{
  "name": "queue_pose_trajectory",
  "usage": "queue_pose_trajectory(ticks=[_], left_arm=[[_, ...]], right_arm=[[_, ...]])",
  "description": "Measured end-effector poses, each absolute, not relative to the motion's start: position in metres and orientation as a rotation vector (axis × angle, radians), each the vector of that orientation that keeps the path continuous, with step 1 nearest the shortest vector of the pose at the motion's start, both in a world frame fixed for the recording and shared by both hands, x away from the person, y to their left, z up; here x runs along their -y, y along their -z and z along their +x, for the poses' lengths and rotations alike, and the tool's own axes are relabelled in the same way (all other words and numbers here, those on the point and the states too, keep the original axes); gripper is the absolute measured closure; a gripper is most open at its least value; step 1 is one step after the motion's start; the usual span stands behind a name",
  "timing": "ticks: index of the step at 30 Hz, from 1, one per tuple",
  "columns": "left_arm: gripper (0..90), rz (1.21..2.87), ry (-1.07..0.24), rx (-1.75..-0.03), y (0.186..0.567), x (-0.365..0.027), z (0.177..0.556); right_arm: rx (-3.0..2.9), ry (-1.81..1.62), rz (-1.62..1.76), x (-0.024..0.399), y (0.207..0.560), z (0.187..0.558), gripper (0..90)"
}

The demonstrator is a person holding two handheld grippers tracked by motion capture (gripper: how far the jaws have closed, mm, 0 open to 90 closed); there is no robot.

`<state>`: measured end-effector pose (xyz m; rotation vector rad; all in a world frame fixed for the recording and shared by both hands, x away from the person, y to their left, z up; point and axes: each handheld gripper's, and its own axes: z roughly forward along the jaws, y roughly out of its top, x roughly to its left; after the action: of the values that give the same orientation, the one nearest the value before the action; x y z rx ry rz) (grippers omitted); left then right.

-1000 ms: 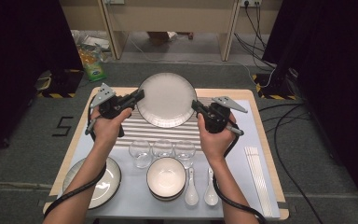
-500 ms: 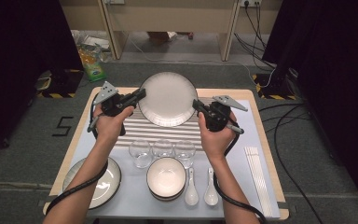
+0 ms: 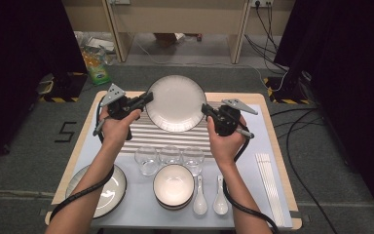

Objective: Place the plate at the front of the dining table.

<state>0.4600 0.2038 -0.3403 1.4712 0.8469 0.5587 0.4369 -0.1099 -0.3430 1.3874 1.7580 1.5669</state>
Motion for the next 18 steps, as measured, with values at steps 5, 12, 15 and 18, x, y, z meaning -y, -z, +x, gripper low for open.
queue_pose_trajectory(ticks=[5, 12, 15, 18], left_arm=[[84.9, 1.478, -0.559, -0.850, 0.3404, -0.2034, 0.4633], [85.0, 1.487, -0.552, -0.861, 0.3424, -0.2020, 0.4671], [85.1, 1.495, -0.553, -0.864, 0.3434, -0.2015, 0.4685], [85.1, 1.500, -0.546, -0.871, 0.3445, -0.2012, 0.4703]], right_arm=[[-1.761, -1.568, 1.406, 0.1100, 0.3435, 0.4385, 87.3], [-1.766, -1.552, 1.404, 0.1113, 0.3457, 0.4423, 87.3], [-1.765, -1.550, 1.413, 0.1116, 0.3469, 0.4435, 87.3], [-1.765, -1.551, 1.417, 0.1117, 0.3482, 0.4447, 87.3]])
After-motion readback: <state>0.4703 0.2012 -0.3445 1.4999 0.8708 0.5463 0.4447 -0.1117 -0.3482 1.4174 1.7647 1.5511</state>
